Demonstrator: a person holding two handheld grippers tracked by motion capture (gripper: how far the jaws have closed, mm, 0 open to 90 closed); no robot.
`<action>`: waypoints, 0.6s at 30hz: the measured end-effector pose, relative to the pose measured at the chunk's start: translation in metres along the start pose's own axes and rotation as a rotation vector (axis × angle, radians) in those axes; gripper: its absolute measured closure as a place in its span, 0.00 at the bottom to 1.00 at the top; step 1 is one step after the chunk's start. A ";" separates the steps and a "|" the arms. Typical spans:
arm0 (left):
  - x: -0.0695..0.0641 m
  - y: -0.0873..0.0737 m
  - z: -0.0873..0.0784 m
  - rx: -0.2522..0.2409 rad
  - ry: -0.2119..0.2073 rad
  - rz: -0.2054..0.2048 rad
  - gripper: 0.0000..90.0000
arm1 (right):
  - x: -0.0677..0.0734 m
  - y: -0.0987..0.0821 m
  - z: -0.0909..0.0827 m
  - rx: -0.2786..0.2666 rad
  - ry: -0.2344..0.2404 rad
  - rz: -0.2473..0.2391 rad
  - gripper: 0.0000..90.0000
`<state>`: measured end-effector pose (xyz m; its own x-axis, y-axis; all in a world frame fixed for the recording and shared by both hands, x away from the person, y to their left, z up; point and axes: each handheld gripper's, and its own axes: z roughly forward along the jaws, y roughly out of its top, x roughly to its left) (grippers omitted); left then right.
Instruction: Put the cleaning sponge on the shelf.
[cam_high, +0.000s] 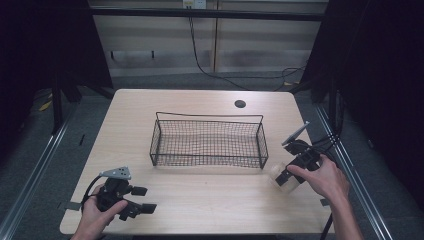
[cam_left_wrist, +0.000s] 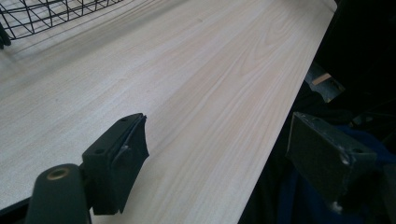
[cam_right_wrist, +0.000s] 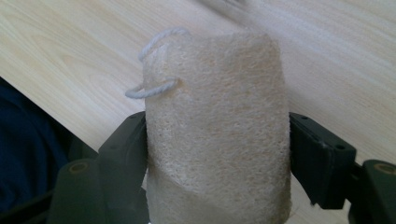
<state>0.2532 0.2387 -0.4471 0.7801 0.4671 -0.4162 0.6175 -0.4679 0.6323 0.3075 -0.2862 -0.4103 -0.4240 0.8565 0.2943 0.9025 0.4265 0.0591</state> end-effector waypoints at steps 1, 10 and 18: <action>0.000 0.000 0.000 -0.001 -0.002 -0.001 0.22 | 0.001 0.000 0.000 0.005 0.000 -0.005 0.30; 0.000 0.000 0.000 0.000 -0.003 -0.001 0.22 | 0.010 0.003 -0.006 0.010 0.041 -0.037 0.30; 0.000 0.000 0.000 0.001 -0.001 0.000 0.22 | 0.015 0.005 -0.009 0.014 0.058 -0.053 0.30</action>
<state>0.2533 0.2387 -0.4471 0.7800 0.4665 -0.4172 0.6179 -0.4682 0.6316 0.3065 -0.2734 -0.3965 -0.4659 0.8146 0.3454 0.8776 0.4753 0.0630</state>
